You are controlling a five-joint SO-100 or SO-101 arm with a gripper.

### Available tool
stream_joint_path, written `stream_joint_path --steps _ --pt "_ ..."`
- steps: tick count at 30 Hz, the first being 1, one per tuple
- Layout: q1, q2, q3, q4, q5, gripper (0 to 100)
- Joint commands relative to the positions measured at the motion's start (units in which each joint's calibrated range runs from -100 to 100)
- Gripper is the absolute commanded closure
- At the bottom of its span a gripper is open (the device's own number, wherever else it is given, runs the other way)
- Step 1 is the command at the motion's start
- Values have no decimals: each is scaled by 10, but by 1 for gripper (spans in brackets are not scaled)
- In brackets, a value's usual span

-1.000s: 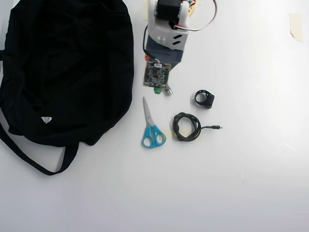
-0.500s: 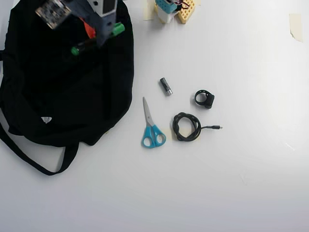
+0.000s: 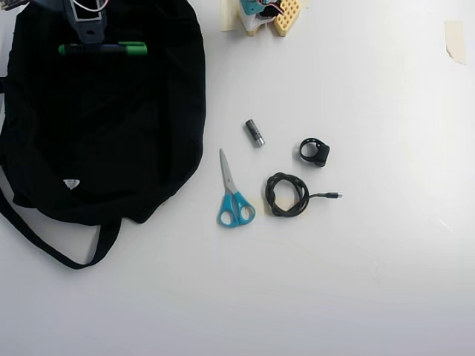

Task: Put the green marker into the black bag

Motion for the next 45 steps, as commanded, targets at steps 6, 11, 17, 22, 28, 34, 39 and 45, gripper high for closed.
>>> stream_joint_path --steps 6,11,17,22,28,34,39,45 --pt "-180 -261 -15 148 -8 79" --pt "-409 -360 -8 189 -9 82" --pt "-503 -483 93 187 -5 98" --pt "-536 -578 185 183 -9 98" --pt "-586 -685 339 117 -9 98" --pt "-615 -816 563 -14 -6 98" --pt "-620 -935 727 -65 -5 98" --pt "-656 -1075 887 -60 -4 98"
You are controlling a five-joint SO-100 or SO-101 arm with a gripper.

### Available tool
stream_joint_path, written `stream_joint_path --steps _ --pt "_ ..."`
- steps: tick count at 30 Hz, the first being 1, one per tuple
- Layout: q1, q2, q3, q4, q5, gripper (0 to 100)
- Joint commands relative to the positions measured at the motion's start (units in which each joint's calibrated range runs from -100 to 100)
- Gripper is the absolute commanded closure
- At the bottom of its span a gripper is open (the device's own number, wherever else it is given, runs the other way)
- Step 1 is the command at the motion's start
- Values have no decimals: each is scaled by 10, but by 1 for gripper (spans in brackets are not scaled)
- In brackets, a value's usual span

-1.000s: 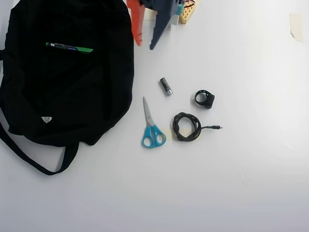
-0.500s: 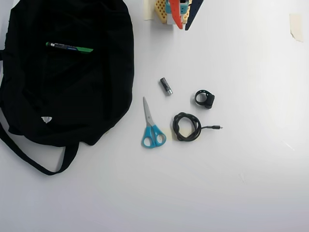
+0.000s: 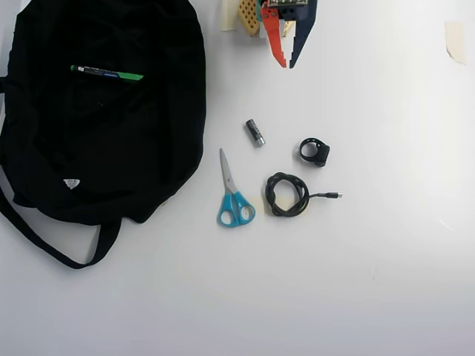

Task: Put the green marker into the black bag

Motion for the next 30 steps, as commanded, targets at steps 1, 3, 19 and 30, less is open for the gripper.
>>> stream_joint_path --steps 1,3,19,30 --pt "-21 -86 80 -9 4 98" --pt "-23 -135 126 -9 4 98" --pt "-22 -213 336 -12 4 98" --pt "-18 -213 361 -42 3 98"
